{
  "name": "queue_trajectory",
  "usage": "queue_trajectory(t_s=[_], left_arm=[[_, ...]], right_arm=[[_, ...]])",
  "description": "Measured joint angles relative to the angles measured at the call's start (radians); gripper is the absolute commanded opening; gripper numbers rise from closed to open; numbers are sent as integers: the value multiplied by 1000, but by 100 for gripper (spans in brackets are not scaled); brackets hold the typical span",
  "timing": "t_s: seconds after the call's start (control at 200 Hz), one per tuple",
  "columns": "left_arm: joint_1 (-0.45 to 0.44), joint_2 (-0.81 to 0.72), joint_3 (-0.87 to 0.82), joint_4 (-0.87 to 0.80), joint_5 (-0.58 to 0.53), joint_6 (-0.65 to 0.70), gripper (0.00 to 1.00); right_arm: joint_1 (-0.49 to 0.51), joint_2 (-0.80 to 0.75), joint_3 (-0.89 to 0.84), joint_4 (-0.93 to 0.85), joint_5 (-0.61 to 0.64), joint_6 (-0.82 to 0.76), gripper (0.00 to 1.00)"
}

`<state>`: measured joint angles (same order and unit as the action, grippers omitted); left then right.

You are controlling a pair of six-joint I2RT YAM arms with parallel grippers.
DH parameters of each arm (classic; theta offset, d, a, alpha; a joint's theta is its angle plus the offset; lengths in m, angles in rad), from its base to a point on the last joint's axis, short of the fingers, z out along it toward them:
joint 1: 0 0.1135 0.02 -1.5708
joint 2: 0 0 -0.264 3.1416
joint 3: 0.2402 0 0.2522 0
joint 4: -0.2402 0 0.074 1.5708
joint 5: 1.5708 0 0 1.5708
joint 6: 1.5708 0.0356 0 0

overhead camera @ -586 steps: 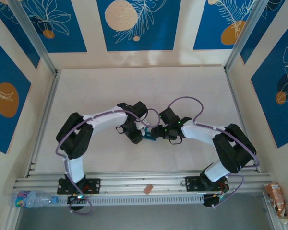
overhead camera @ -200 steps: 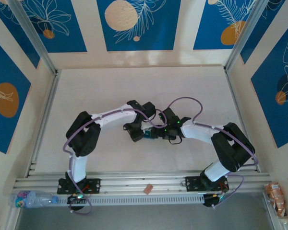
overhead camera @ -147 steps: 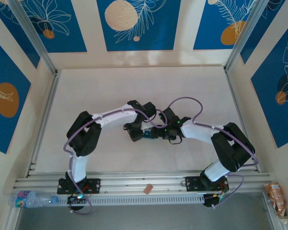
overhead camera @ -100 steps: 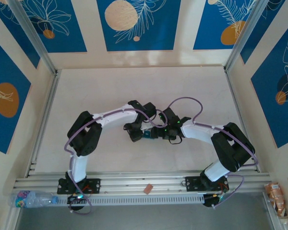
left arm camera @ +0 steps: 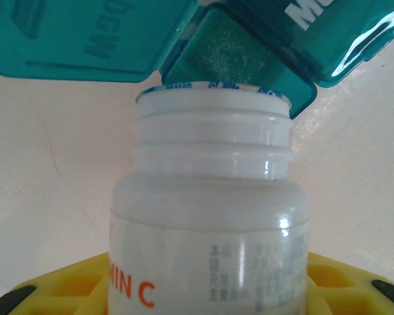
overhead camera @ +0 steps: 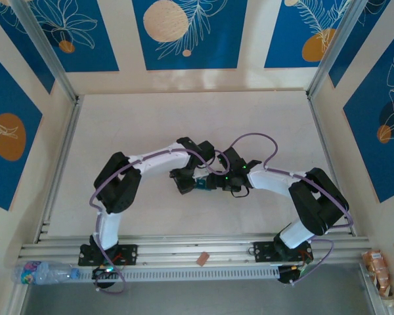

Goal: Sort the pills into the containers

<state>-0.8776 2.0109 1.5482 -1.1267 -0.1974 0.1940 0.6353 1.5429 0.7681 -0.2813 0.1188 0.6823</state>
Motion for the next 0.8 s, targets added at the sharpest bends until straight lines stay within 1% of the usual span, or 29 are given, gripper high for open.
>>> queue_trajectory(t_s=[0.3,0.595,0.8], left_arm=[[-3,9,12,-11,-7,0,0],[-17,33,13,15,6,0,0],[-18,33,8,19,5,-1,0]], right_arm=[[-14,-8,-7,3,-19,0,71],[-93,-95,-47,-18,-45,0,72],[-99,-113,-50,-11,-60,0,72]])
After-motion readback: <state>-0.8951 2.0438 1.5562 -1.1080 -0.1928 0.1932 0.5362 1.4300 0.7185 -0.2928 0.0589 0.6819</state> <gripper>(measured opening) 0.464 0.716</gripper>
